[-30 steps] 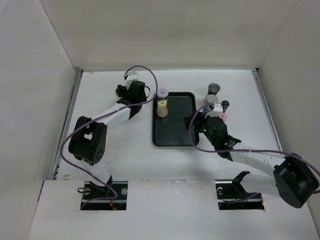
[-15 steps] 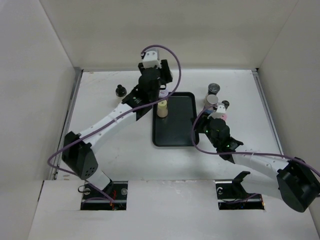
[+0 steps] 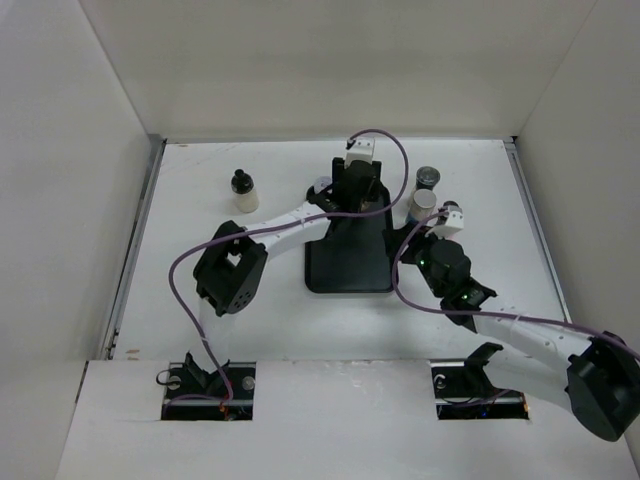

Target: Organize the condiment bottles

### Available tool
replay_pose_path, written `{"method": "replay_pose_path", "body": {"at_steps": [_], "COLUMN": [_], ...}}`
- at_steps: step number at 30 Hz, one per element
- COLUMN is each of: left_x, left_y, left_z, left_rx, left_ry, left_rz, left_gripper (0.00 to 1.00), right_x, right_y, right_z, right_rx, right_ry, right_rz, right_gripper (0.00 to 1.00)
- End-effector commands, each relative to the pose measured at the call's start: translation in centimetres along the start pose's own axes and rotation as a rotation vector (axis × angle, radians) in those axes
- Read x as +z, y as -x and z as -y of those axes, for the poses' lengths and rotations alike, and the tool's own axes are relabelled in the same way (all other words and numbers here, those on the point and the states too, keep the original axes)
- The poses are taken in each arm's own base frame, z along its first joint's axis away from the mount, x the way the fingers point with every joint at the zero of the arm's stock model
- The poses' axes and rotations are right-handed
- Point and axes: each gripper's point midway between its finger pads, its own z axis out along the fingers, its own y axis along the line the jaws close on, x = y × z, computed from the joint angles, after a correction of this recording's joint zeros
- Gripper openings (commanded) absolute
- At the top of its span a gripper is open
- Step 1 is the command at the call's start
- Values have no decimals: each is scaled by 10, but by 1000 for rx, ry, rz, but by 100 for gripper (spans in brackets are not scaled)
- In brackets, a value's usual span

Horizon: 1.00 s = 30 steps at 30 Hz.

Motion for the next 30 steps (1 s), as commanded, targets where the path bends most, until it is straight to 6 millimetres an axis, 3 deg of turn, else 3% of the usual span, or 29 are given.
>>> {"method": "replay_pose_path", "body": {"at_steps": [1, 8, 17, 25, 27, 30], "left_x": [-1, 24, 36, 32, 26, 15], "left_y": [62, 28, 10, 10, 19, 39], "left_z": [8, -1, -17, -18, -15, -10], "left_rx": [-82, -57, -43, -49, -53, -73], "left_ry": [-29, 7, 57, 52, 41, 18], "left_rz": [149, 102, 79, 83, 97, 127], "left_gripper": [33, 34, 37, 69, 76, 81], "right_x": [-2, -1, 0, -1, -1, -2], "right_y": [17, 17, 14, 15, 15, 16], "right_z": [-5, -5, -8, -8, -8, -11], "right_rx": [33, 32, 31, 32, 32, 30], "right_ry": [25, 25, 36, 37, 39, 50], "right_rz": [65, 63, 54, 55, 53, 57], "right_gripper": [70, 70, 71, 71, 71, 62]}}
